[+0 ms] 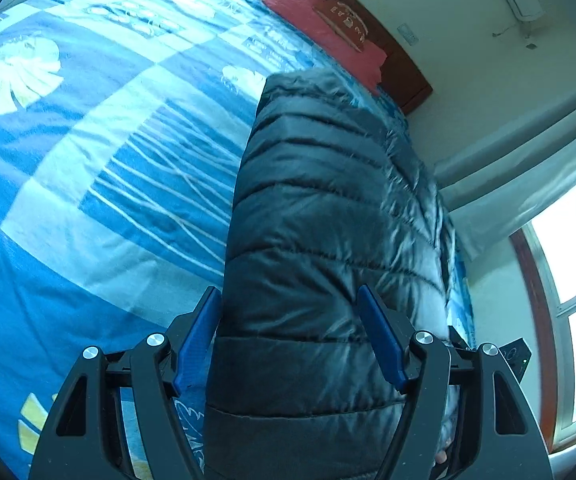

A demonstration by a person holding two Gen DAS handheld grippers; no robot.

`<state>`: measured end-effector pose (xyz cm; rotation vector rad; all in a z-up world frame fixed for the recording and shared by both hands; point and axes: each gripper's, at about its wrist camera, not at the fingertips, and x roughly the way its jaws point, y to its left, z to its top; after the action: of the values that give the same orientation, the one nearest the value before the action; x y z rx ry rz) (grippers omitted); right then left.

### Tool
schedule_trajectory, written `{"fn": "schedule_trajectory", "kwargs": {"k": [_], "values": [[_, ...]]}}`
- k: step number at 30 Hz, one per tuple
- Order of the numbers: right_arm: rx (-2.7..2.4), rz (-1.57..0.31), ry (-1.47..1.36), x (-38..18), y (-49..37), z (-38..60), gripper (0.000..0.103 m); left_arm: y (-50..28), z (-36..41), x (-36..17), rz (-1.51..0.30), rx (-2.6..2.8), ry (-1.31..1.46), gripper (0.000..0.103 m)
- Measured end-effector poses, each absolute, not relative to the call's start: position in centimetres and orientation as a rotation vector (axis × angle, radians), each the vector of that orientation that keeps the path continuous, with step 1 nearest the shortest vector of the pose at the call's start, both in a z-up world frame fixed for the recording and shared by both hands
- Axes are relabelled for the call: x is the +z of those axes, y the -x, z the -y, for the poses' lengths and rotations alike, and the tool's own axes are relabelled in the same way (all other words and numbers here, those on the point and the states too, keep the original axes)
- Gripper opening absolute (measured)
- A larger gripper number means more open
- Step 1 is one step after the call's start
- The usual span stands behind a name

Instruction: Fold large clothes

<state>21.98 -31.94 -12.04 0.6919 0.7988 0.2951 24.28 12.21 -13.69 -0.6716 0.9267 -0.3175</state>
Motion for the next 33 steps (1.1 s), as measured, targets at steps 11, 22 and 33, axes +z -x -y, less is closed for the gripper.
{"fn": "schedule_trajectory", "kwargs": {"k": [11, 22, 33], "values": [[0.253, -0.798, -0.704, -9.9, -26.9, 32.1, 0.082, -27.9, -13.4, -14.1, -0.92, -0.241, 0.662, 0.07], [0.225, -0.9, -0.641, -11.1, -31.8, 29.4, 0.075, -31.8, -13.6, -15.6, -0.949, -0.245, 0.692, 0.074], [0.24, -0.939, -0.631, -13.7, -32.7, 29.6, 0.057, -32.4, -11.6, -16.6, -0.974, -0.214, 0.636, 0.076]]}}
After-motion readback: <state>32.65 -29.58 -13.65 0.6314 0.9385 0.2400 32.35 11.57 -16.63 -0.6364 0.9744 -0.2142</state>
